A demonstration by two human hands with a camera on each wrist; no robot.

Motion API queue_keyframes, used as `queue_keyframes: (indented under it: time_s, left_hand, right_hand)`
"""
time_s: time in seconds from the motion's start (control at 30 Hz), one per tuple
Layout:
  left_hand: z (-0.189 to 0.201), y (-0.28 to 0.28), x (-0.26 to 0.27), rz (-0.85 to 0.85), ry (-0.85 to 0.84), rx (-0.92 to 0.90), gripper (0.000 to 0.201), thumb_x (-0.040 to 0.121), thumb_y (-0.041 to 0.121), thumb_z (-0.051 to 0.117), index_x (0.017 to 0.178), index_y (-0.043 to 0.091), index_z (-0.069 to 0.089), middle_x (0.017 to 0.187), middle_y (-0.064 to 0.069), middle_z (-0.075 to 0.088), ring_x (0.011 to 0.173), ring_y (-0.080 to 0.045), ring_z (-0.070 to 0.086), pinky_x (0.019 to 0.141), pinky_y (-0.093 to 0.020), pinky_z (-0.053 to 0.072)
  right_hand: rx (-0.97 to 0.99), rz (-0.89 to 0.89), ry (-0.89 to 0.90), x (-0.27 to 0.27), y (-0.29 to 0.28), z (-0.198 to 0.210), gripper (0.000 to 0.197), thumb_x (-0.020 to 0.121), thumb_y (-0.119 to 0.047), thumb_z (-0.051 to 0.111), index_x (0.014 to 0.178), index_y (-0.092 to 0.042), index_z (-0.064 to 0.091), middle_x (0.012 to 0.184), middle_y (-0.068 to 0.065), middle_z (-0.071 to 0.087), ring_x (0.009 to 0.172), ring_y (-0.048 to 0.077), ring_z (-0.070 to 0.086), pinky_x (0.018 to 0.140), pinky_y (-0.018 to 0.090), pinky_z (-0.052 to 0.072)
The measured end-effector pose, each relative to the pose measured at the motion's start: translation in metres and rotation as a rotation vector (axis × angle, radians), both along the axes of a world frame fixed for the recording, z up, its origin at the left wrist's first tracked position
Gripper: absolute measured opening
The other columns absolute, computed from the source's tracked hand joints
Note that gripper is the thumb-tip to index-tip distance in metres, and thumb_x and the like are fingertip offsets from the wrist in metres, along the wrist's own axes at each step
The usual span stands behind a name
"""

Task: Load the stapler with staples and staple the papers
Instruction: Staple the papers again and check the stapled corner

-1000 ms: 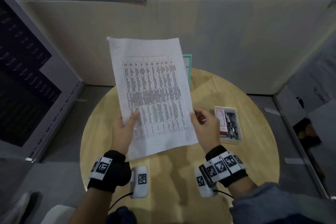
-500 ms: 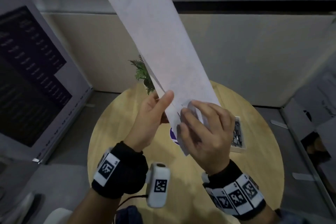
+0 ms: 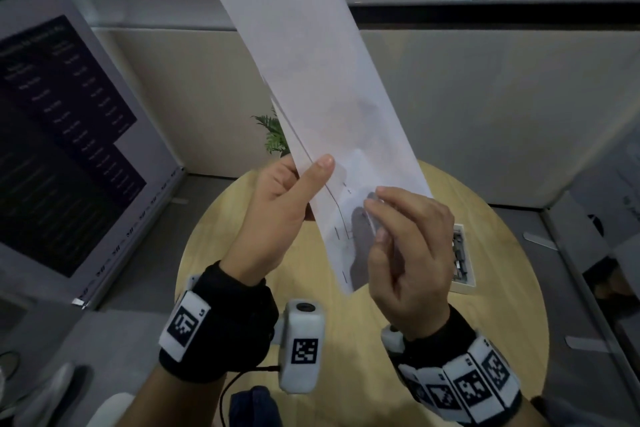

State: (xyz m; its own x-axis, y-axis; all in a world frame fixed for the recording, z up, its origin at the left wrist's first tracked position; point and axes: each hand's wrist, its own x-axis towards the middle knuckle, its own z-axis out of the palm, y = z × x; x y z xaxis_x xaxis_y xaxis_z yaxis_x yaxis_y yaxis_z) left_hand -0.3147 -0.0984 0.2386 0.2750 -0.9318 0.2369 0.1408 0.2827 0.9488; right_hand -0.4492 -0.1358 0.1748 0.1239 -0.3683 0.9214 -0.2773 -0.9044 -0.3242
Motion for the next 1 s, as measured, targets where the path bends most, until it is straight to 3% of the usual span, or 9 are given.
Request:
queue_keyframes:
  time_s: [0.1,0.2,0.37,0.47,0.63,0.73,0.83,0.93,1.0]
  left_hand:
    - [0.000,0.002,-0.004,-0.011,-0.048,0.013,0.024,0.088,0.017,0.048,0.098,0.004,0.066,0.083,0.000,0.075,0.074,-0.012,0.070,0.065,-0.023,0.056]
    - [-0.002,0.002,-0.005,-0.004,-0.039,0.033,0.024,0.092,0.011,0.046,0.104,0.000,0.064,0.085,-0.001,0.075,0.076,-0.013,0.070,0.065,-0.023,0.056]
    - [-0.002,0.000,0.000,0.037,-0.020,0.035,0.022,0.094,0.012,0.046,0.095,0.009,0.068,0.086,0.001,0.075,0.081,-0.013,0.070,0.072,-0.026,0.057]
    - [-0.002,-0.001,0.008,0.085,-0.061,0.023,0.024,0.094,0.018,0.049,0.085,0.014,0.070,0.081,0.000,0.073,0.076,-0.015,0.068,0.070,-0.029,0.055]
    - [0.001,0.003,0.017,0.128,-0.115,0.024,0.024,0.095,0.016,0.047,0.084,0.014,0.069,0.075,0.005,0.074,0.069,-0.008,0.069,0.063,-0.021,0.055]
    - [-0.002,0.005,0.020,0.135,-0.105,0.024,0.021,0.094,0.013,0.047,0.086,0.012,0.066,0.075,0.007,0.074,0.069,-0.005,0.069,0.062,-0.018,0.052]
    - [-0.012,0.011,0.020,0.135,-0.129,0.033,0.018,0.088,0.005,0.056,0.097,0.019,0.064,0.087,0.010,0.075,0.083,-0.006,0.070,0.070,-0.019,0.053]
    - [-0.030,0.022,0.032,0.161,-0.231,0.085,0.039,0.082,0.000,0.064,0.112,0.023,0.054,0.103,0.011,0.070,0.097,-0.002,0.067,0.077,-0.019,0.053]
    - [-0.044,0.034,0.052,0.208,-0.289,0.119,0.041,0.083,0.007,0.064,0.120,0.018,0.051,0.112,0.010,0.066,0.103,-0.003,0.065,0.082,-0.020,0.053]
  right_hand:
    - [0.001,-0.113,0.159,0.001,0.000,-0.001,0.034,0.094,-0.022,0.036,0.120,-0.014,0.057,0.120,0.006,0.052,0.105,0.022,0.053,0.091,0.033,0.036]
    - [-0.002,-0.129,0.189,0.000,-0.001,-0.003,0.036,0.094,-0.023,0.039,0.119,-0.011,0.064,0.121,0.008,0.052,0.105,0.025,0.053,0.090,0.036,0.038]
    - [0.017,-0.118,0.087,-0.003,-0.001,-0.004,0.033,0.092,-0.023,0.047,0.095,-0.005,0.075,0.118,0.008,0.052,0.108,0.026,0.048,0.097,0.032,0.038]
    - [0.130,-0.145,0.016,-0.006,-0.004,-0.003,0.024,0.086,-0.024,0.055,0.104,-0.011,0.064,0.125,0.009,0.047,0.119,0.028,0.046,0.101,0.041,0.041]
    - [0.286,-0.003,-0.056,-0.007,-0.002,-0.005,0.029,0.084,-0.016,0.058,0.112,-0.009,0.052,0.126,0.010,0.051,0.126,0.000,0.040,0.105,0.016,0.035]
    - [0.305,0.020,-0.044,-0.003,0.004,-0.008,0.028,0.085,-0.013,0.059,0.111,-0.005,0.055,0.123,0.011,0.052,0.122,0.003,0.045,0.105,0.014,0.035]
    - [0.377,0.064,-0.058,0.002,0.010,-0.015,0.028,0.085,-0.010,0.059,0.111,-0.001,0.057,0.123,0.012,0.050,0.119,0.015,0.049,0.106,0.016,0.036]
    - [0.427,0.079,0.039,0.010,0.017,-0.032,0.028,0.087,-0.012,0.058,0.112,0.000,0.057,0.123,0.017,0.053,0.120,0.013,0.047,0.106,0.016,0.035]
    - [0.456,0.091,0.200,0.016,0.029,-0.047,0.033,0.089,-0.020,0.054,0.118,-0.005,0.054,0.128,0.017,0.053,0.121,0.014,0.047,0.104,0.021,0.039]
